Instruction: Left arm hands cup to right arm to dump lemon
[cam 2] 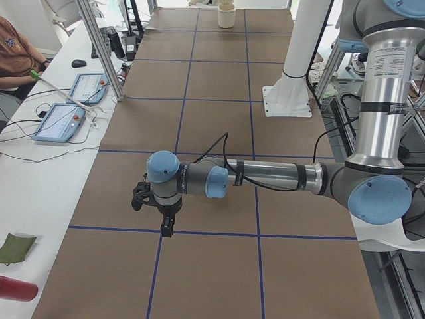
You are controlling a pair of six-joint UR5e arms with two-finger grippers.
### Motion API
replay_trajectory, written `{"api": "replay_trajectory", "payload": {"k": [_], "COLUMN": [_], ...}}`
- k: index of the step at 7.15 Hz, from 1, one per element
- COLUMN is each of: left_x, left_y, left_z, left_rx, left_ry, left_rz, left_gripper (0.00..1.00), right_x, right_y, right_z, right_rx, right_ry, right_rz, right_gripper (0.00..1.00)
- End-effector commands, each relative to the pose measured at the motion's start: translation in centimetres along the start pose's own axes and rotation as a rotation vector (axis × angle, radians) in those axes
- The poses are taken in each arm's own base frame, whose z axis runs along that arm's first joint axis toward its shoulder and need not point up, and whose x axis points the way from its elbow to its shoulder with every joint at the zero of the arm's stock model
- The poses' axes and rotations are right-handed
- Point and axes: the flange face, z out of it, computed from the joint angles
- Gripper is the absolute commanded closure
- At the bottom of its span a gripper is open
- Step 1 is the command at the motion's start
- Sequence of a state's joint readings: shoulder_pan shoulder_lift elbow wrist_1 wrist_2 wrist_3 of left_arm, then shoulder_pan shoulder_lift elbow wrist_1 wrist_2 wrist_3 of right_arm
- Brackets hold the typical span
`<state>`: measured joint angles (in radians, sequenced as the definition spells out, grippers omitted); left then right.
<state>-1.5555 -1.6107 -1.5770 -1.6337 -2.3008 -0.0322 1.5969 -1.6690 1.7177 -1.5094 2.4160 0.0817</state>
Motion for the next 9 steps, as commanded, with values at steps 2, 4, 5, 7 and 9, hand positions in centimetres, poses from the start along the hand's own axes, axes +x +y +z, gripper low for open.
{"api": "replay_trajectory", "payload": {"k": [2,4,5,7,9], "left_x": [0.0,0.3,1.0,5.3,9.5], "left_y": [0.1,-0.4,-0.8,-1.9,-2.0], "left_z": [0.1,-0.4,-1.2,-0.3,-1.5], "left_rx": [-0.001,0.009,0.026,0.027,0.043], "left_ry": [0.002,-0.006,-0.004,-0.011,0.058], "left_rz": [-0.001,0.005,0.019,0.075,0.07], "left_gripper": [0.0,0.0,0.0,0.0,0.0], "right_x": [-0.2,-0.2,-0.4,-1.1,-1.4], "right_y": [0.0,0.0,-0.2,-0.4,-0.6], "right_z": [-0.1,-0.2,-0.3,-0.8,-1.1], "right_rx": [0.003,0.004,0.006,0.017,0.023], "right_ry": [-0.002,-0.005,-0.01,-0.018,-0.019], "right_rz": [-0.004,-0.005,-0.006,-0.02,-0.025], "right_gripper": [0.0,0.0,0.0,0.0,0.0]}}
